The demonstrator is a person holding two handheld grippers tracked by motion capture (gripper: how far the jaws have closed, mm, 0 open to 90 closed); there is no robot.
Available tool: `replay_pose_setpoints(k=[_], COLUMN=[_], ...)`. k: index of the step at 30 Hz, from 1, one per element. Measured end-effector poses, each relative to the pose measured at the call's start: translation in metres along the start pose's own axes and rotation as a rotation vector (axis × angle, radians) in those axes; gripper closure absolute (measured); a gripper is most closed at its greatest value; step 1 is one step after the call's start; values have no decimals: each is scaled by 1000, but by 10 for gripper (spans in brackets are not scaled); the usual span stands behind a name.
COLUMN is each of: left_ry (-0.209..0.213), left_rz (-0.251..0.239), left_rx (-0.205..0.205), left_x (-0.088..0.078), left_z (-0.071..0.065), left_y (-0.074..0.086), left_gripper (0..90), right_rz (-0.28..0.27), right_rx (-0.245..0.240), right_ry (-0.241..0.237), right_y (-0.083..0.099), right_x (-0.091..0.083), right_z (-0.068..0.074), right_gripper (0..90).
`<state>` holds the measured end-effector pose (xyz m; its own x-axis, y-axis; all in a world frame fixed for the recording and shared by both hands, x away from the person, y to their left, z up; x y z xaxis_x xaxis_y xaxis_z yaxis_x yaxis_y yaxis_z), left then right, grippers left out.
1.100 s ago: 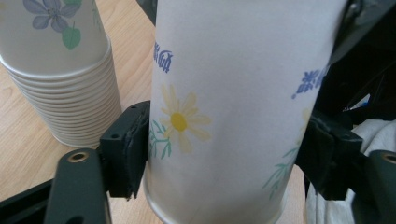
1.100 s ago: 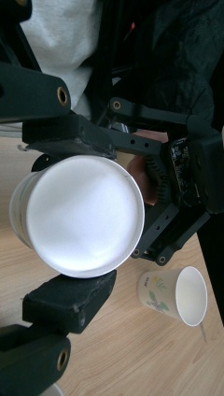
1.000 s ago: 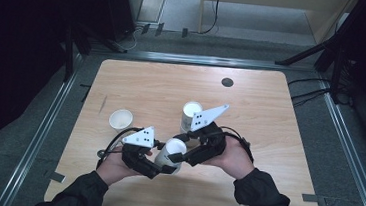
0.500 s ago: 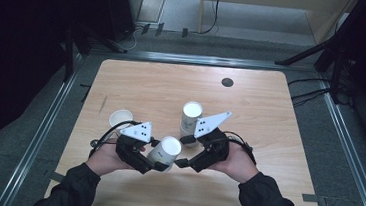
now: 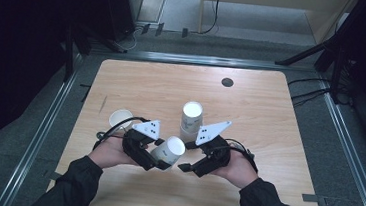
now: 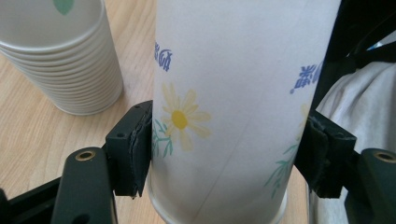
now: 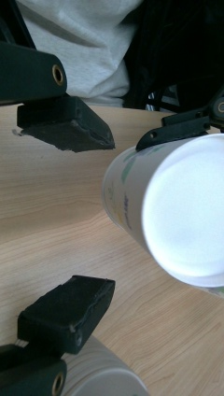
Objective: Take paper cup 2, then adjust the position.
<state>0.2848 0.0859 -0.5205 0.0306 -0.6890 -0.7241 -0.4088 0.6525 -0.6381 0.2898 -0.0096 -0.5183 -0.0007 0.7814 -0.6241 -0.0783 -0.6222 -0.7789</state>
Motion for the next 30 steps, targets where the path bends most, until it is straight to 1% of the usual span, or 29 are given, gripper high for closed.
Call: replay_pose_setpoints(k=[1,2,3,5,6,7,9,10,14,15,16,18,19,21,25,27,28,30], left_ry=[0,-2,-1,-7,-10,-15,-22,-22,-33,-31,-33,-35,-39,-37,-46,-37,-37,-30], left_rz=[9,17,28,42,49,66,79,89,115,121,128,142,148,171,209,220,225,232], left_rx=[1,3,4,2,0,3,3,0,13,13,22,25,34,38,62,68,72,80], left_x=[1,3,4,5,6,6,8,8,12,12,13,15,17,20,25,27,28,30], left_z=[0,0,1,2,2,3,4,4,5,4,4,4,4,4,3,1,1,-1], left_y=[0,1,1,2,3,4,6,7,8,9,9,9,10,12,16,16,16,16], left_gripper=[291,291,291,291,291,291,291,291,291,291,291,292,292,293,293,292,292,292], right_rz=[1,-2,0,-13,-22,-25,-24,-21,6,8,11,8,7,12,23,25,32,31], right_rx=[4,-4,1,7,10,15,22,16,4,7,8,3,-2,-4,-19,-28,-24,-40], right_ry=[4,5,13,28,26,24,24,26,23,24,23,19,23,11,-1,-4,-11,-15], right_y=[1,1,2,2,2,2,3,3,8,8,8,7,7,7,7,7,8,7], right_x=[0,-1,-1,-3,-3,-3,-2,-1,4,5,5,7,7,9,12,15,16,18], right_z=[0,-1,-1,-2,-2,-2,-3,-4,-4,-3,-3,-3,-3,-2,1,2,4,4], right_gripper=[274,274,274,273,273,273,271,271,270,270,270,270,270,270,270,270,270,270])
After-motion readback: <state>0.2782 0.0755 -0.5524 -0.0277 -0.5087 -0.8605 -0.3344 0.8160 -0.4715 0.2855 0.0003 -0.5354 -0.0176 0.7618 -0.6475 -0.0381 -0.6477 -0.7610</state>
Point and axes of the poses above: each handheld gripper's, and its own axes: x roughly forward along the jaws, y roughly out of its underside, z roughly to its left, the point moved 10 cm from there along x, roughly forward along the jaws, and after that the axes turned 8 degrees about -x, right-handed, at the moved point
